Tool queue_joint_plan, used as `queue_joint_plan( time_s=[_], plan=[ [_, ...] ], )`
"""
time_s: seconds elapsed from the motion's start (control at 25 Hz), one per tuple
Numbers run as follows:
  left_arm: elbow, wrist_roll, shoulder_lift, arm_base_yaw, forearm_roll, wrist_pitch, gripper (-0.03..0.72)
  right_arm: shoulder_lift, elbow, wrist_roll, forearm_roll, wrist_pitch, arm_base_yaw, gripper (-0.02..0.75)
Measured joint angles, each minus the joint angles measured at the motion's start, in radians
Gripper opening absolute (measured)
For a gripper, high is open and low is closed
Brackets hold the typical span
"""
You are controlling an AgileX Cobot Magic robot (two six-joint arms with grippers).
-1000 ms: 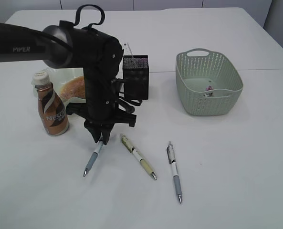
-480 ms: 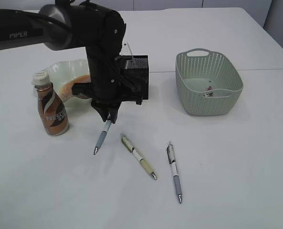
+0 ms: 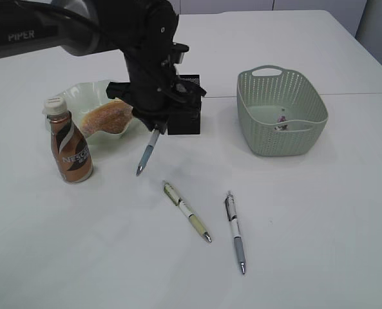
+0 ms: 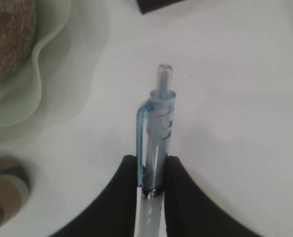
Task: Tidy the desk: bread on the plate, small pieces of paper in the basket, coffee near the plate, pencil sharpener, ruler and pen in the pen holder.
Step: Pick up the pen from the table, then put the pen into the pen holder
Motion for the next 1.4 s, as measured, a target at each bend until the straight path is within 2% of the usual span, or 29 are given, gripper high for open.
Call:
queue_joint_plan(
  time_s=[0.32, 1.08, 1.4],
  plan=[
    [0.0, -0.01, -0.049, -0.006, 0.018, -0.18, 0.083, 0.0, 0.0, 0.0, -0.015, 0.006, 0.0, 0.464],
    [0.0, -0.085, -0.1, -0.006, 0.244, -0.754, 0.083, 0.0, 0.0, 0.0, -0.024, 0.022, 0.0, 0.464],
    [0.021, -0.108, -0.098, 0.027, 0.261, -0.96, 0.083, 0.0, 0.0, 0.0, -0.025, 0.024, 0.0, 0.464]
  ],
)
